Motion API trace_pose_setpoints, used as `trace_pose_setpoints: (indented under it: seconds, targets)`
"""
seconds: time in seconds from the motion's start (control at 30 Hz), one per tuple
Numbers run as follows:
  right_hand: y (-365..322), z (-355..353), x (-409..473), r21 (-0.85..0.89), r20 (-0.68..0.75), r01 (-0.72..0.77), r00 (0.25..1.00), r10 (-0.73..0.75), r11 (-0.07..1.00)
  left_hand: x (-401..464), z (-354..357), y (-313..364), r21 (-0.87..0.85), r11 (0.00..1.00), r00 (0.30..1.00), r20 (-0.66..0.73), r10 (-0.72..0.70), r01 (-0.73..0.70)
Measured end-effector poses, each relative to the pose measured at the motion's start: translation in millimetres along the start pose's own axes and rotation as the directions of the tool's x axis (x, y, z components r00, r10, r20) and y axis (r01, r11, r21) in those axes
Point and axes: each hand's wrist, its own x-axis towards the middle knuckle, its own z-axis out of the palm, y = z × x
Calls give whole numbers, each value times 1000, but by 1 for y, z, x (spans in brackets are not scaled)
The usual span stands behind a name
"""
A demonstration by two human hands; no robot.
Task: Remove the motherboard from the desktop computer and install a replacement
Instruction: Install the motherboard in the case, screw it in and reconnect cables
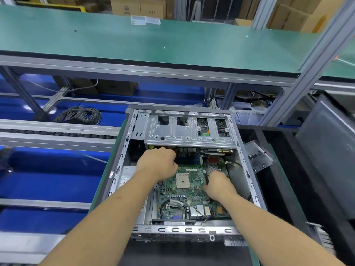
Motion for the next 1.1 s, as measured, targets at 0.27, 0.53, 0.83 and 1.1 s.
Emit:
trace_pose_setpoints:
  seconds: [0.27, 0.53, 0.83, 1.1]
  targets:
    - [-6, -10, -25, -227, 207, 345, 931, -301, 911, -12, -6, 18, 344, 897, 959, 157, 235, -277]
    - [-5, -1, -36, -251, 496, 608, 749, -440, 753, -32, 4, 46, 106, 953, 824, 536, 184, -282]
    - [-10, -8, -42, -365, 333, 643, 765, -551, 673, -45, -19, 39, -91, 980, 748, 635, 192, -174]
    - [-8, -13, -46, -349, 323, 652, 758, -567, 673, -50, -32, 43, -144, 984, 628, 758, 177, -104]
